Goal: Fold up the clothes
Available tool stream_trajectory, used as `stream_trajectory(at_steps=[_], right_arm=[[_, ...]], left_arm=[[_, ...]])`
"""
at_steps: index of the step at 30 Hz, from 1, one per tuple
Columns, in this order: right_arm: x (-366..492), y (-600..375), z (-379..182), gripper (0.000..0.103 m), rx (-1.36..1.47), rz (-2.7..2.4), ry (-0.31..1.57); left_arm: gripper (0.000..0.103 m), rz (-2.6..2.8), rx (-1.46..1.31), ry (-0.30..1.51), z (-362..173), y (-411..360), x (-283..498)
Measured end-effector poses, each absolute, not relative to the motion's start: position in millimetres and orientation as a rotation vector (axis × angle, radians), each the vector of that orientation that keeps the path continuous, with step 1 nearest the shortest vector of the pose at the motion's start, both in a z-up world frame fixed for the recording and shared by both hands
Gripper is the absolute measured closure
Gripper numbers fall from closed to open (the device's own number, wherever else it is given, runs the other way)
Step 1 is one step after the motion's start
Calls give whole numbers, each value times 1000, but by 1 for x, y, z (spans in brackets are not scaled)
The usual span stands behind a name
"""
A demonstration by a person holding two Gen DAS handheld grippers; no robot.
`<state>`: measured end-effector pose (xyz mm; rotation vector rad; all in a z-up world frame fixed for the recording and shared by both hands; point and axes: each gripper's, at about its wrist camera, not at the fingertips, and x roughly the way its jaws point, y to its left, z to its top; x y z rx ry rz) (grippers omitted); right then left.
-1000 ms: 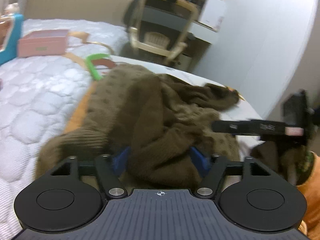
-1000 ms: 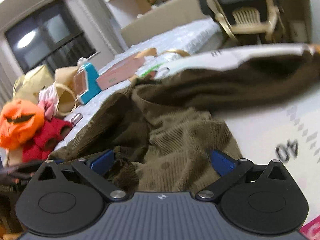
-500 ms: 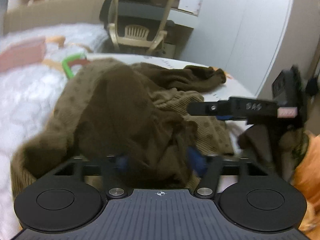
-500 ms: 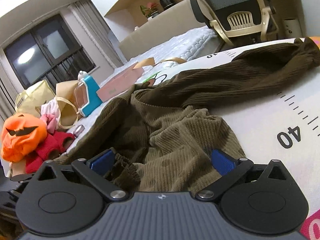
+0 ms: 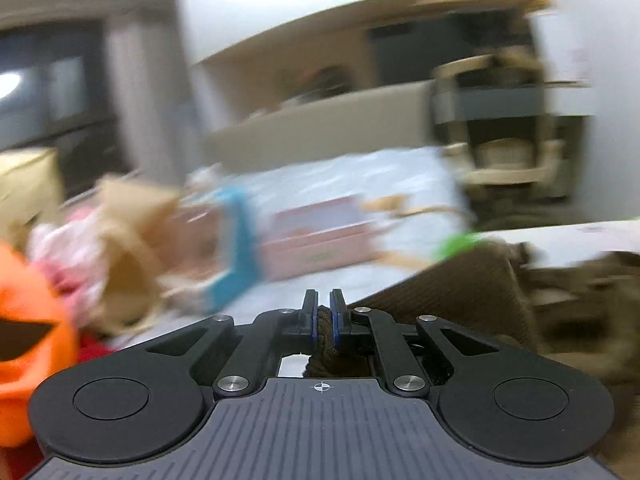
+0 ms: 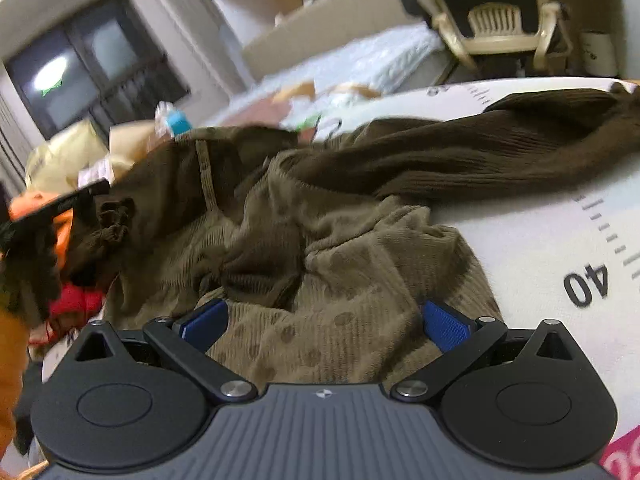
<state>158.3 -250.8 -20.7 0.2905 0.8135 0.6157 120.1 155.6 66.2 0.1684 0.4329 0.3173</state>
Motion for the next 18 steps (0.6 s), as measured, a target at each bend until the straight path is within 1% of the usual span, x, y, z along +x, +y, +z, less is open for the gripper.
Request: stream_trajectory(at_steps=[3,5,7,8,10,11,12,13,14,16,17,18], right_arm=[[169,-239,11,0,238,644,783],[182,-228,36,0,201,654,738],[208,-215,56,0,216,673,727],[225,-209,60,0,239,682,741],[262,-195,58,0,299,689,787],[281,-189,52,0,332,685,820],[301,-182,43,0,365,668,864],[321,-175,31,0,398,641,919],[340,-168,18,0,427,607,988],[375,-152,-15,0,493,540,1200],[387,-145,-24,0,522,531,1255],[397,-139,-20,0,543,559,1243]], left_arm=[[94,382,68,502,53,205,139],[84,395,-27,545,46,228,145],[57,374,-130,566,46,243,144],[51,345,-172,563,49,248,140],[35,225,-253,556,55,250,134],[29,161,-281,552,58,246,133],[19,99,-306,549,60,242,133],[14,44,-321,552,60,236,135],[13,-6,-332,557,60,229,139],[10,-88,-365,578,56,216,149],[10,-124,-386,592,53,210,155],[9,-158,-409,607,50,206,162]])
